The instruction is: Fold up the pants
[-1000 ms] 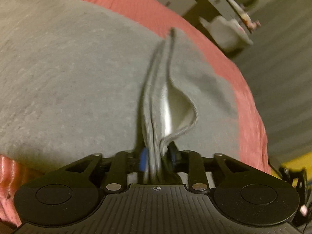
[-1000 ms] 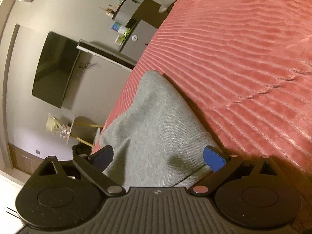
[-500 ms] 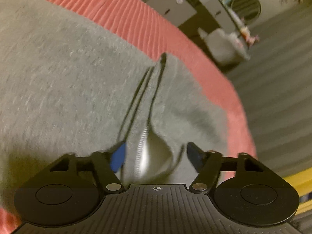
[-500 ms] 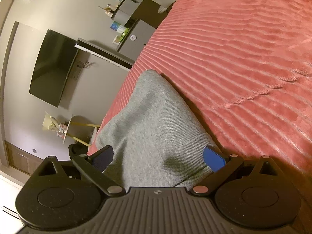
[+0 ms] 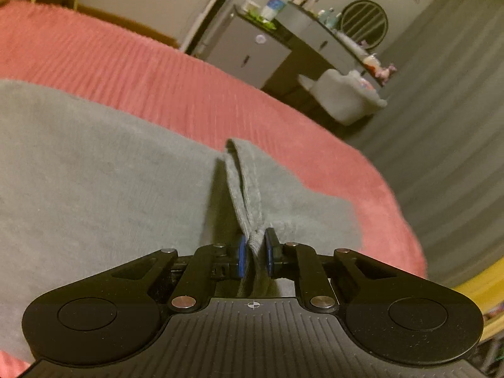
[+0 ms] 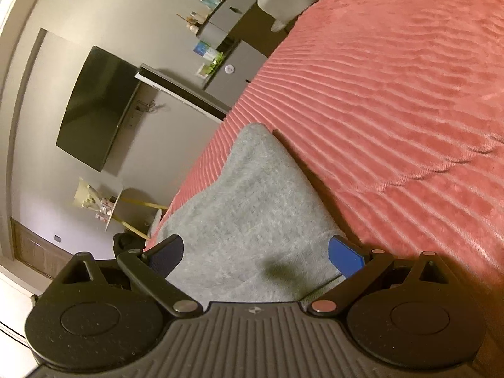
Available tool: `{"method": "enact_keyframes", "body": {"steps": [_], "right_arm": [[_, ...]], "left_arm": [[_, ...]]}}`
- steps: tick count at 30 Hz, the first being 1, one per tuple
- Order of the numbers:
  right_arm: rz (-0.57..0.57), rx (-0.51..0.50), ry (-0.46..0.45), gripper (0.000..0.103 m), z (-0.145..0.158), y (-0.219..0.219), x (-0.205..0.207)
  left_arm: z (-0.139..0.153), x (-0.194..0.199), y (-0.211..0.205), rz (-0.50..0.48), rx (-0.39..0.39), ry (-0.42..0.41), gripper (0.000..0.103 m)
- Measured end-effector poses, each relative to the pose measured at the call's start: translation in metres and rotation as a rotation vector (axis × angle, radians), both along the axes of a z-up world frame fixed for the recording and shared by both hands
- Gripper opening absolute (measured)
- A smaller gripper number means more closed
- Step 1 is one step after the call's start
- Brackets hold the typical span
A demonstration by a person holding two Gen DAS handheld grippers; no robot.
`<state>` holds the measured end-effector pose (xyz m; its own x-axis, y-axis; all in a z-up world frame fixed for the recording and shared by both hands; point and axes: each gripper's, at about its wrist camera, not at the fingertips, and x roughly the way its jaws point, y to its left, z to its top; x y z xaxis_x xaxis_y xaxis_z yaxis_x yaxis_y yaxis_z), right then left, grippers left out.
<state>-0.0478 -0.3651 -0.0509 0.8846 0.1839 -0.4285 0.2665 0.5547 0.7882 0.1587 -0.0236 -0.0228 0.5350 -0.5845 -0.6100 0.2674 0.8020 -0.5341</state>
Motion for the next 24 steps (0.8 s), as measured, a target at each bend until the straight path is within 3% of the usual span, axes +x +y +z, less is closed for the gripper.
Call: {"method": "enact_keyframes", "body": {"steps": [3,4,7,10,14,16,18,20,22,24], "right_arm": [[0.011,-0.015,0.006,0.099,0.001,0.001,0.002],[0.011,-0.028,0.016,0.099,0.002,0.002,0.003],[0.003,-0.006,0.023,0.099,0.0,-0.002,0.004],[-0.007,0.027,0.023,0.099,-0.002,-0.006,0.004],[-0.004,0.016,0.027,0.099,-0.002,-0.004,0.004],[-0.001,0.009,0.028,0.099,-0.002,-0.003,0.003],[-0.002,0.007,0.029,0.099,-0.002,-0.003,0.003],[-0.002,0.004,0.032,0.099,-0.003,-0.004,0.003],[0.0,0.0,0.031,0.099,-0.002,-0.003,0.003],[0.002,-0.001,0.021,0.099,-0.002,-0.004,0.001]], "left_arm": [[-0.018,0.004,0.008,0.033,0.041,0.045,0.013],[-0.022,0.003,0.011,0.037,0.048,0.059,0.018],[-0.026,0.004,0.022,0.028,-0.039,0.128,0.073],[-0.036,0.007,0.027,-0.01,-0.152,0.195,0.077],[-0.06,0.018,0.019,-0.036,-0.217,0.321,0.07],[-0.064,0.022,0.013,-0.042,-0.274,0.339,0.067],[-0.071,0.028,0.006,-0.06,-0.316,0.375,0.057],[-0.077,0.031,0.001,-0.02,-0.282,0.392,0.017],[-0.079,0.03,0.003,0.012,-0.306,0.395,0.016],[-0.067,0.023,0.008,0.011,-0.305,0.324,0.015]]}}
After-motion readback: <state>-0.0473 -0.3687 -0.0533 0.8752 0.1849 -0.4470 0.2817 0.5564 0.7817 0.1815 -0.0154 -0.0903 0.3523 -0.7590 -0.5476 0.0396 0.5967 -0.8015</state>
